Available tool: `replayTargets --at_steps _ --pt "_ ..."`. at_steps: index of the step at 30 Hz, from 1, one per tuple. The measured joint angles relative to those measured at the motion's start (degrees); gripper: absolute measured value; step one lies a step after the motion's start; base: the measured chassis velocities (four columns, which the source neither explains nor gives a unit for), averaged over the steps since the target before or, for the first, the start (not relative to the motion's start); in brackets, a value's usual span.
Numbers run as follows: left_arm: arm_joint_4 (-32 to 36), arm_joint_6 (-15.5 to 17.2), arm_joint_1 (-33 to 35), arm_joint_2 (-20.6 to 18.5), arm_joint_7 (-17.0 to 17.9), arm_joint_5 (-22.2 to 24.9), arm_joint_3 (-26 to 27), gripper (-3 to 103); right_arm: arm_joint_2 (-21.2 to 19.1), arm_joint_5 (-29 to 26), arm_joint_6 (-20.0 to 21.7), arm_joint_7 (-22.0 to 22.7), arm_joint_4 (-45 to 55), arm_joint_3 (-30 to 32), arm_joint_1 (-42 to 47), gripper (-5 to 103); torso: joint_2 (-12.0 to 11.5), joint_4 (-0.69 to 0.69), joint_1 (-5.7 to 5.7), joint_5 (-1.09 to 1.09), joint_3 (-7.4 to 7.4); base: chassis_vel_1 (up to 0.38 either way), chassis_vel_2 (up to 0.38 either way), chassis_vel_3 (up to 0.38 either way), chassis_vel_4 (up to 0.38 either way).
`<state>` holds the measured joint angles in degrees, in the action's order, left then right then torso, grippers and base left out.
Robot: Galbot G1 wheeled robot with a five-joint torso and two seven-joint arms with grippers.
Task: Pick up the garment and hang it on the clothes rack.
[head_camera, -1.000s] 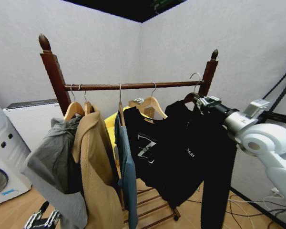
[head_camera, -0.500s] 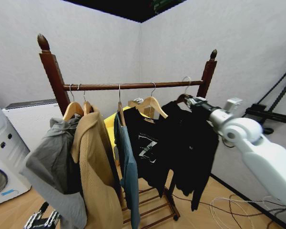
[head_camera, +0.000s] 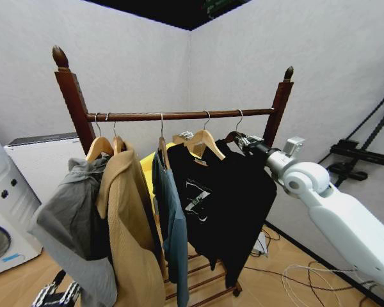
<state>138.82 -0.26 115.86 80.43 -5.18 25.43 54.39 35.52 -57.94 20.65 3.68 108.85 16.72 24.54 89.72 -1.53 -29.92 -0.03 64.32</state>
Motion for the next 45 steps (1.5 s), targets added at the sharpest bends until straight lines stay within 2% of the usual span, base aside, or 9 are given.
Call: replayTargets --at_steps 14,21,25,26,28,31,34,41,45 --pt "0.00 0.00 0.00 0.00 0.00 0.00 0.00 46 -1.70 0.46 -3.02 5.82 10.37 10.92 9.85 52 -0.01 -0.02 0.00 0.02 0.02 0.000 0.000 0.000 0.000" --pt "0.00 0.00 0.00 0.00 0.00 0.00 0.00 46 0.92 5.62 -9.93 7.70 19.01 31.03 33.16 80 -0.01 -0.02 0.00 0.03 0.01 0.000 0.000 0.000 0.000" --pt "0.00 0.00 0.00 -0.01 -0.03 0.00 0.00 46 12.01 16.26 -21.20 3.95 20.00 44.79 56.97 95 -0.01 -0.05 0.00 0.08 0.01 0.000 0.000 0.000 0.000" --pt "0.00 0.00 0.00 -0.01 -0.03 0.00 0.00 46 12.01 16.26 -21.20 3.95 20.00 44.79 56.97 95 -0.01 -0.05 0.00 0.08 0.01 0.000 0.000 0.000 0.000" --pt "0.00 0.00 0.00 0.01 0.03 0.00 0.00 46 19.20 23.19 -29.53 2.34 18.86 48.47 68.45 99 0.00 -0.04 0.00 0.01 0.00 0.000 0.000 0.000 0.000" --pt "0.00 0.00 0.00 0.00 -0.01 0.00 0.00 46 25.36 28.85 -35.71 2.38 16.93 48.57 74.71 100 0.00 0.00 0.00 0.01 0.01 0.000 0.000 0.000 0.000" --pt "0.00 0.00 0.00 0.00 -0.02 0.00 0.00 46 38.53 37.64 -44.97 7.61 13.95 43.99 83.30 100 0.00 -0.08 0.01 0.05 0.01 0.000 0.000 0.000 0.000" --pt "0.00 0.00 0.00 0.00 -0.01 0.00 0.00 46 46.81 42.49 -48.83 13.02 18.99 38.02 91.77 100 0.00 -0.02 0.01 0.00 0.01 0.000 0.000 0.000 0.000" --pt "0.00 0.00 0.00 0.00 0.02 0.00 0.00 46 47.42 40.03 -43.35 14.61 25.66 35.68 92.74 100 -0.01 -0.01 0.01 0.01 0.02 0.000 0.000 0.000 0.000"
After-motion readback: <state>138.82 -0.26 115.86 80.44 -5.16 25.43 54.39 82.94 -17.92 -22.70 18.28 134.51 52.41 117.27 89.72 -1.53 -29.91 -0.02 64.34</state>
